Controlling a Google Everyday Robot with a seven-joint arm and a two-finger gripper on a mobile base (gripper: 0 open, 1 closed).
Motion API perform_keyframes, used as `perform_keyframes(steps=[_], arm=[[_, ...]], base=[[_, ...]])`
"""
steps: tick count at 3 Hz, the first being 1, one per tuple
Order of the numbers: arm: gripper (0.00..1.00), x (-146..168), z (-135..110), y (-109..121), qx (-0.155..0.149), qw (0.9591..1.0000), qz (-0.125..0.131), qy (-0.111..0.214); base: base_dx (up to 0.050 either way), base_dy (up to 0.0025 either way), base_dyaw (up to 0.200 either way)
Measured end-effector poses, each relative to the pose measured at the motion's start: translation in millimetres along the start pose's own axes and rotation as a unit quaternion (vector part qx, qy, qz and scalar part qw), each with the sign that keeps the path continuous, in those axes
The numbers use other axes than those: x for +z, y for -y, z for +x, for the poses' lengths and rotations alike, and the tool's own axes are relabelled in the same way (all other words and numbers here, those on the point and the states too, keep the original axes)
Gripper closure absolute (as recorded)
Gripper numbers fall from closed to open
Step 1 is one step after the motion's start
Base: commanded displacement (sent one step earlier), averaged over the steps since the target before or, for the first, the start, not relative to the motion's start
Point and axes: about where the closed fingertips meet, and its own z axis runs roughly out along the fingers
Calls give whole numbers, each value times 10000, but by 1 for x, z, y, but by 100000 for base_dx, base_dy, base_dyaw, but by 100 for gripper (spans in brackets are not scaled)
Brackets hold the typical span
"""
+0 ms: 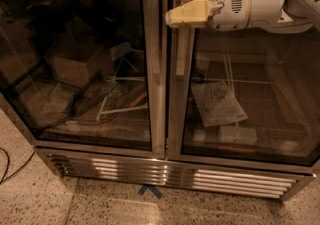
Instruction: Place blue chip bag into bottom drawer
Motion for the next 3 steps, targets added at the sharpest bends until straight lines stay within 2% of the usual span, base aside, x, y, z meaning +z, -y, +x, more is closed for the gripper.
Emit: perform_keyframes(steps=[3], arm=[[100, 12, -3, 19, 0, 10000, -1, 1]], base=[[0, 0, 0]])
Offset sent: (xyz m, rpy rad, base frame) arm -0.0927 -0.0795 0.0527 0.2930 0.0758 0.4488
